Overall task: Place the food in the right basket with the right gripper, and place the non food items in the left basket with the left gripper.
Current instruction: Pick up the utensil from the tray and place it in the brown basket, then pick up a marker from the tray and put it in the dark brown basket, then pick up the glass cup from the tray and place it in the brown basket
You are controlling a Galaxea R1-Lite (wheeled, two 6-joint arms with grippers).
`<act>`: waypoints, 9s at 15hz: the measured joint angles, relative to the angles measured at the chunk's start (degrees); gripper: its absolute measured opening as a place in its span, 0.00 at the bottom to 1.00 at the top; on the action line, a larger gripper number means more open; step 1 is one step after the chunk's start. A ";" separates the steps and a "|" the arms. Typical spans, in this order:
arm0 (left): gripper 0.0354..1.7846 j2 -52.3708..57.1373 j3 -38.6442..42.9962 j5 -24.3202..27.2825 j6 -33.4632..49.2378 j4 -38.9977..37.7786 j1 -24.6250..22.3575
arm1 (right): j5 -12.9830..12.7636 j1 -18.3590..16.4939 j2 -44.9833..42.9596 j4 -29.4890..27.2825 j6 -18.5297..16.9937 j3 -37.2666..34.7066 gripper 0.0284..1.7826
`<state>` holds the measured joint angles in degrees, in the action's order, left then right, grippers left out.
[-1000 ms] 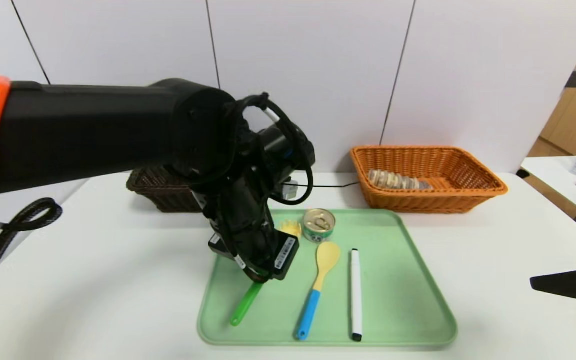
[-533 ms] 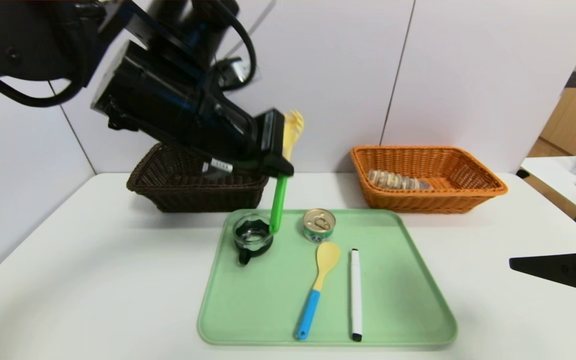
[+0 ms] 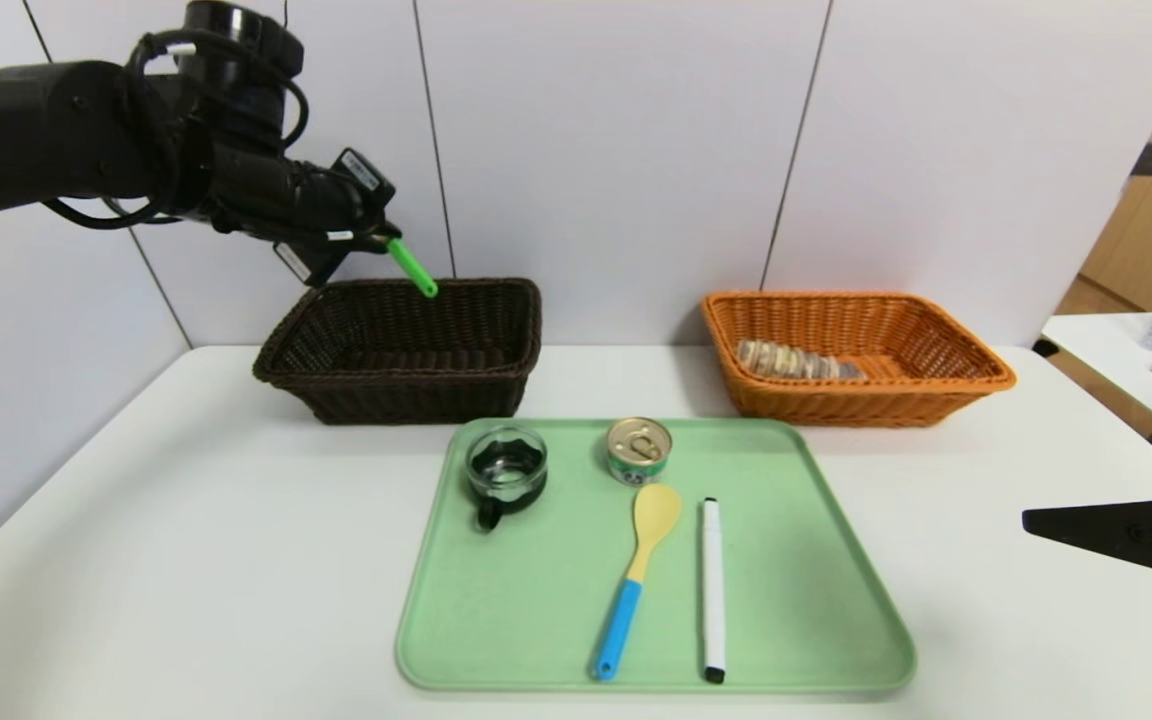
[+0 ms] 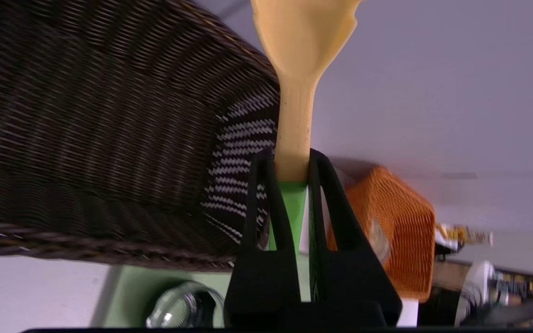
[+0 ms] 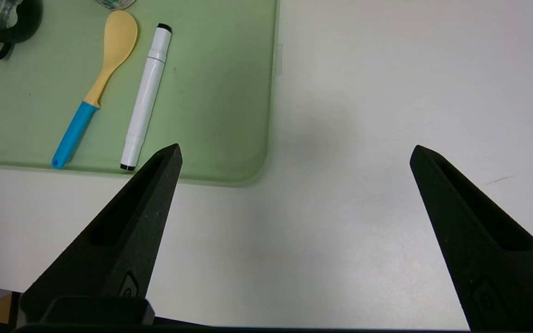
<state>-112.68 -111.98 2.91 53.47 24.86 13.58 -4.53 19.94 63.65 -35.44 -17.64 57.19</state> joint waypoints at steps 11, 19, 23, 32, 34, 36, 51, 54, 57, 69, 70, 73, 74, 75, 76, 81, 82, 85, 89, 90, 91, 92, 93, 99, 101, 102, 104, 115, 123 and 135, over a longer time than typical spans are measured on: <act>0.45 -8.19 0.00 0.13 1.16 4.57 -5.60 | -3.32 -0.05 2.08 -0.28 -3.24 2.57 0.96; 0.78 2.45 4.24 -0.13 -6.73 4.85 -5.56 | -7.75 5.72 17.08 -15.36 -14.93 24.65 0.96; 0.84 16.57 19.74 1.85 -24.67 3.45 -6.64 | -7.31 14.70 29.10 -26.66 -25.08 35.65 0.96; 0.92 41.87 43.15 4.24 -36.94 2.60 -7.78 | -1.16 21.70 49.86 -35.04 -30.51 47.47 0.96; 0.93 44.61 45.84 4.24 -37.01 2.58 -6.58 | 1.21 21.87 52.86 -34.99 -30.59 48.04 0.96; 0.93 46.17 47.24 4.28 -36.99 2.40 -6.06 | 1.87 21.72 55.13 -35.01 -30.62 48.21 0.96; 0.94 47.49 47.82 4.25 -36.99 2.36 -5.86 | 4.49 20.68 59.81 -33.38 -30.56 47.91 0.96; 0.94 47.82 47.96 4.25 -36.96 2.67 -5.86 | 4.58 20.37 60.33 -31.98 -30.59 47.67 0.69; 0.94 48.35 48.02 4.25 -36.96 2.78 -5.84 | 4.56 19.69 60.72 -30.88 -30.56 46.89 0.48; 0.94 50.91 48.35 4.35 -36.96 2.78 -5.84 | 4.07 19.42 52.48 -25.97 -32.11 43.20 0.07; 0.94 50.99 48.35 4.52 -36.99 2.78 -5.84 | 4.13 19.42 50.46 -24.41 -32.41 43.25 0.07; 0.94 51.21 48.45 6.42 -36.88 2.79 -5.84 | 4.33 19.86 43.52 -18.94 -31.59 43.53 0.07; 0.94 51.32 48.51 6.45 -36.85 2.82 -5.84 | 4.32 20.13 41.37 -15.85 -30.17 44.08 0.07; 0.94 51.47 48.84 6.47 -36.83 2.82 -5.84 | 4.18 20.32 39.47 -11.61 -27.87 44.54 0.07; 0.94 51.76 49.49 6.45 -36.80 2.84 -5.84 | 4.07 20.48 38.12 -7.03 -24.94 44.87 0.07; 0.94 54.91 55.21 6.36 -36.66 2.86 -5.84 | -0.54 22.03 40.70 13.07 -5.84 50.79 0.07; 0.94 55.56 55.83 6.36 -36.63 2.89 -5.84 | -2.74 22.55 42.56 14.60 -2.58 52.27 0.07; 0.94 57.25 56.61 6.49 -36.66 2.90 -5.84 | -5.57 23.84 48.81 26.37 5.13 54.25 0.07; 0.94 59.19 57.52 6.36 -36.72 3.01 -5.86 | -5.33 24.10 56.70 37.17 8.91 54.59 0.07; 0.94 59.65 57.86 6.29 -36.79 3.01 -5.86 | -5.16 24.10 58.34 39.49 9.00 54.66 0.07; 0.94 60.17 58.30 6.27 -36.79 3.12 -5.86 | -4.80 23.99 60.17 42.55 9.07 54.75 0.07; 0.94 60.70 58.62 6.27 -36.83 3.15 -5.86 | -4.53 23.82 61.93 45.78 9.13 54.75 0.07; 0.94 61.20 58.89 6.18 -36.88 3.47 -5.84 | -4.44 23.54 63.70 49.24 9.13 54.75 0.07; 0.94 64.33 59.15 6.07 -36.90 8.52 -5.86 | -4.41 22.92 69.73 57.52 8.72 54.72 0.07; 0.94 65.22 59.20 6.10 -36.90 9.05 -5.84 | -4.75 22.64 71.77 60.36 8.66 54.70 0.07; 0.94 65.57 59.20 6.07 -36.94 9.81 -5.84 | -4.75 22.55 72.52 60.49 8.63 54.69 0.07; 0.94 66.29 59.31 6.07 -36.96 10.51 -5.84 | -4.61 22.61 73.84 60.60 8.69 54.69 0.07; 0.94 66.76 60.20 6.49 -37.01 10.01 -5.81 | -5.22 21.89 74.31 59.50 8.91 54.70 0.07; 0.94 67.26 60.53 6.42 -36.99 10.47 -5.86 | -5.63 22.42 73.79 58.00 8.80 54.69 0.07; 0.94 62.01 53.82 6.56 -38.47 8.72 -5.51 | -5.77 22.53 65.35 45.91 8.63 54.42 0.77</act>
<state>-50.66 -58.16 9.47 14.99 33.57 8.07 -10.30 42.47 129.00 10.47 -9.01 111.60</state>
